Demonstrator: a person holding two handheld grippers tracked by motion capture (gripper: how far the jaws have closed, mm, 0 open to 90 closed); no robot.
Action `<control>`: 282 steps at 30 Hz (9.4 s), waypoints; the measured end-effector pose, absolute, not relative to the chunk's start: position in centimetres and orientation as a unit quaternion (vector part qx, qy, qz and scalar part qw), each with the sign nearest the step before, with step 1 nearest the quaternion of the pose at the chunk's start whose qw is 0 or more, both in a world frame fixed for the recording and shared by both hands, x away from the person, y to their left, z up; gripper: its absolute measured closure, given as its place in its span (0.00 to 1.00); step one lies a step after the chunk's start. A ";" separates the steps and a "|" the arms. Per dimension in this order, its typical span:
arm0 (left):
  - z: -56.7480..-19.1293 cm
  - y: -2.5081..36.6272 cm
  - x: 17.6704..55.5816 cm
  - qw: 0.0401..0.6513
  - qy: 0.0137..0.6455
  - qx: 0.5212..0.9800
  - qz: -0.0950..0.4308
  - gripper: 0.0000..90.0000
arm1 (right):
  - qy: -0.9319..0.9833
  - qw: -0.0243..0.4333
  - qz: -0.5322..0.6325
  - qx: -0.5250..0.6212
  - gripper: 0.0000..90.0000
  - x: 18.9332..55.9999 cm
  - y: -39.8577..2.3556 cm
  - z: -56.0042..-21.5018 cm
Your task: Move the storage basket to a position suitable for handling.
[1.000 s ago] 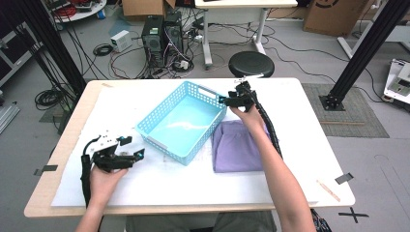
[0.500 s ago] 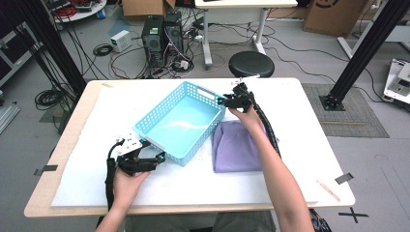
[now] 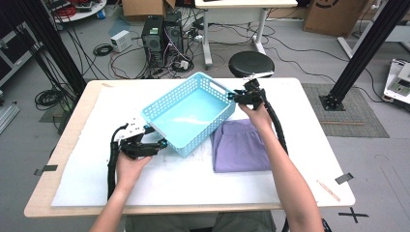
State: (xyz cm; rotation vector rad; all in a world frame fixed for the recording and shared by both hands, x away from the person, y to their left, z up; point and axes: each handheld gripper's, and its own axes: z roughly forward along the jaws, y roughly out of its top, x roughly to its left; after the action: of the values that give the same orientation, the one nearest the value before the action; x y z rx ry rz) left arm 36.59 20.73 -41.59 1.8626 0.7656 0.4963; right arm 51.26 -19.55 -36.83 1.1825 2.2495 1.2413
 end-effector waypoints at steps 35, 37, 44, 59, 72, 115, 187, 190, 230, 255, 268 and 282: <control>-42.6 16.4 35.3 0.545 0.325 0.756 0.158 0.23 | 0.767 0.169 0.480 0.391 0.32 45.6 -30.5 -39.4; -42.5 15.3 35.3 0.540 0.324 0.758 0.167 0.23 | 0.778 0.163 0.475 0.377 0.32 45.6 -30.5 -39.8; -42.2 12.9 35.8 0.526 0.326 0.761 0.193 0.23 | 0.810 0.158 0.457 0.333 0.33 46.3 -29.2 -40.9; -41.1 14.2 39.8 0.514 0.386 0.740 0.200 0.29 | 0.824 0.192 0.436 0.305 0.62 46.1 -27.1 -39.5; -40.1 12.7 43.6 0.519 0.353 0.758 0.177 0.36 | 0.801 0.206 0.436 0.354 0.63 45.1 -29.2 -38.9; -41.9 12.0 37.6 0.529 0.337 0.752 0.204 0.31 | 0.701 0.257 0.464 0.477 0.36 36.9 -31.0 -40.2; -45.0 3.1 31.1 0.433 0.379 0.815 0.065 0.93 | 0.768 0.120 0.374 0.506 0.93 29.7 -28.7 -44.9; -45.0 3.4 31.3 0.434 0.373 0.818 0.059 0.96 | 0.768 0.116 0.374 0.507 0.94 29.5 -28.6 -44.8; -44.8 9.2 22.9 0.426 0.338 0.838 0.045 0.95 | 0.800 0.079 0.396 0.444 0.86 21.4 -25.6 -45.1; -42.2 13.2 25.4 0.501 0.314 0.799 0.107 0.46 | 0.776 0.162 0.451 0.410 0.48 23.0 -29.2 -41.7; -40.1 16.9 32.4 0.570 0.334 0.724 0.196 0.33 | 0.729 0.262 0.525 0.353 0.41 30.3 -29.8 -39.1; -40.3 16.7 39.2 0.539 0.359 0.740 0.183 0.28 | 0.732 0.286 0.476 0.395 0.26 36.6 -27.6 -38.7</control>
State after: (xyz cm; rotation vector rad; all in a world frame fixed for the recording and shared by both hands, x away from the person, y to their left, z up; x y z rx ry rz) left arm 39.16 16.65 -40.34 1.7583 0.8527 0.4350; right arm 36.65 -27.60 -38.72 1.0558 1.9560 1.2712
